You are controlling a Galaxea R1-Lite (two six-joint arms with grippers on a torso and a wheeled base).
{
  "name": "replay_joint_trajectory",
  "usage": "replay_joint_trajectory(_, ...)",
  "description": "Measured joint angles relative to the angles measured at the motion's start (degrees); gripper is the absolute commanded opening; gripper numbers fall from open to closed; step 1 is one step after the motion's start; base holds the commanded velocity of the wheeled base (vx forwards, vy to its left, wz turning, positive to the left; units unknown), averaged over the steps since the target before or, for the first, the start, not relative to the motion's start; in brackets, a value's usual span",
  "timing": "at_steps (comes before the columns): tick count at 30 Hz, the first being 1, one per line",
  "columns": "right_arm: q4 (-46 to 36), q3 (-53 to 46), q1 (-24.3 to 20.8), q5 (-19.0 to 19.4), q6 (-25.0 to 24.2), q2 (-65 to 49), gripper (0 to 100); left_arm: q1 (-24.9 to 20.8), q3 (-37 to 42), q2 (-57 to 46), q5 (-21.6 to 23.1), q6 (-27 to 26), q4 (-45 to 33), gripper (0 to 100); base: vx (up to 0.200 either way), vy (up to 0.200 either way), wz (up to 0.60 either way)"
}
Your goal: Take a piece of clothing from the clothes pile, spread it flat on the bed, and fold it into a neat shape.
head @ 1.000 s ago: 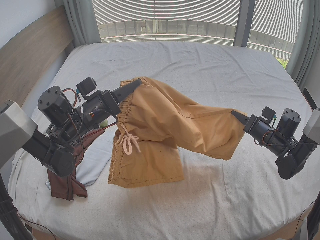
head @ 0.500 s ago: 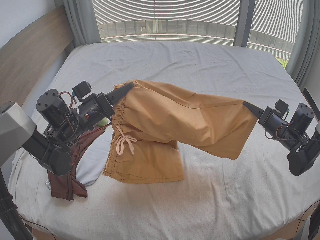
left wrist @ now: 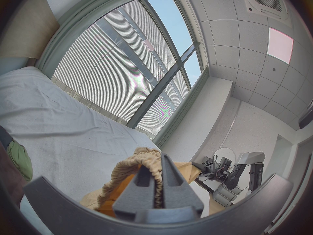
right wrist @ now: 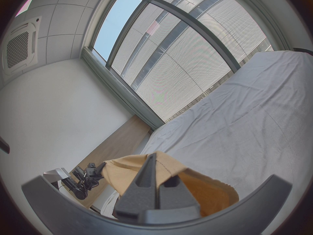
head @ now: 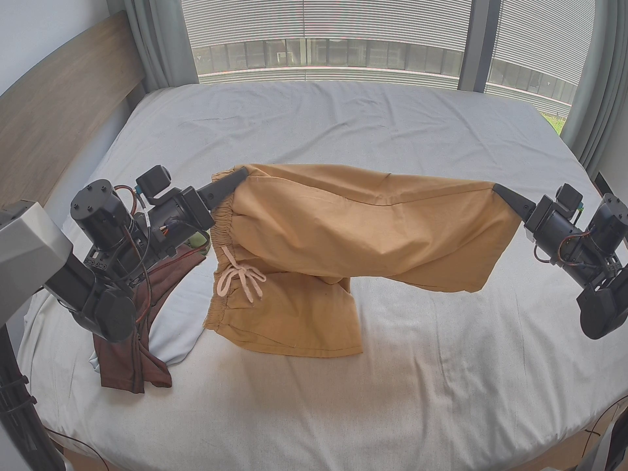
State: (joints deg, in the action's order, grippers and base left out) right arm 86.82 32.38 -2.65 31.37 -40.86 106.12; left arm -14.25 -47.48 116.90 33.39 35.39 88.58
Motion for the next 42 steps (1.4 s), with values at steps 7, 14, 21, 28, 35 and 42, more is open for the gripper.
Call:
replay_joint_trajectory(7,-0.2,0.3,2.4,1.8,-0.8,-1.4,0,1.0,-0.2,1.4,0.0,-2.1,0.0,0,0.000,0.000,0.00)
replay_joint_trajectory(14,-0.2,0.7,4.0,2.0,-1.4,-1.9,0,2.0,-0.4,2.1,0.1,-2.1,0.0,0,0.000,0.000,0.00)
replay_joint_trajectory(21,-0.2,0.7,4.7,2.0,-1.4,-1.8,0,2.9,-0.5,2.1,0.2,-2.1,0.0,0,0.000,0.000,0.00)
replay_joint_trajectory(28,0.0,0.3,4.7,2.0,-1.4,-1.4,0,3.3,-0.6,1.9,0.2,-2.1,0.0,0,0.000,0.000,0.00)
replay_joint_trajectory(35,0.5,0.0,4.1,1.9,-1.3,0.1,0,4.0,-0.4,1.3,0.2,-2.2,0.0,0,0.000,0.000,0.00)
replay_joint_trajectory(42,0.4,-0.2,3.5,1.8,-1.1,1.2,0,4.7,1.5,0.4,0.0,-2.2,0.0,0,0.000,0.000,0.00)
